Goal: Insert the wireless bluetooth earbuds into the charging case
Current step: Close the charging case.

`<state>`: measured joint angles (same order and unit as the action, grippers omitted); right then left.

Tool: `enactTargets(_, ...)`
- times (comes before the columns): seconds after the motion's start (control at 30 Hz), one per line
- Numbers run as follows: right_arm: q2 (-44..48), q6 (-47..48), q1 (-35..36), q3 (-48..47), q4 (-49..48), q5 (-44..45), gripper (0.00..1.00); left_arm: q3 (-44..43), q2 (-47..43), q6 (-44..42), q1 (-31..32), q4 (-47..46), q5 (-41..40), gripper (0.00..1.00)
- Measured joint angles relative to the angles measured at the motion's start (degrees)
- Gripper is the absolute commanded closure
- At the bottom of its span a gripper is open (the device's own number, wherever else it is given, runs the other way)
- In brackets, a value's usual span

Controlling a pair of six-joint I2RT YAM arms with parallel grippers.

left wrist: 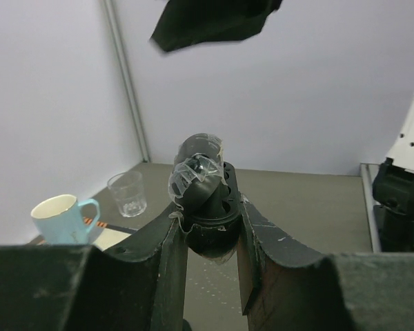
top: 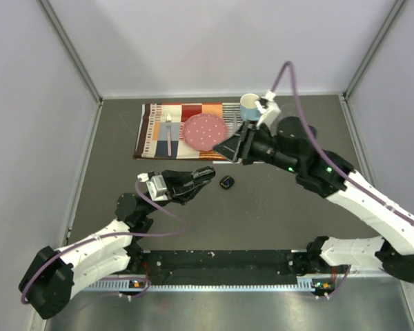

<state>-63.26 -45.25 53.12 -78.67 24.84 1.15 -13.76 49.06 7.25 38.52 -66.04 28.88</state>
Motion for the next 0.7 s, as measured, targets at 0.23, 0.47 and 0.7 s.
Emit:
enactTargets(0.23, -7.74, 6.14, -0.02, -1.03, 1.4, -6.99, 0.63, -2.01, 0.35, 3.3, 0.0, 0.26, 3.85, 1.0)
enactTargets(0.47, -7.19, 8.5, 0.48, -0.2, 1.86, -8.98, 0.69, -2.43, 0.74, 3.91, 0.0, 0.66, 4.46, 1.0)
enactTargets(0.7, -2.86, 10.21, 2.54, 6.47, 1.31, -6.88, 0.77, -2.91, 2.58, 4.87, 0.39, 2.56, 4.83, 1.0)
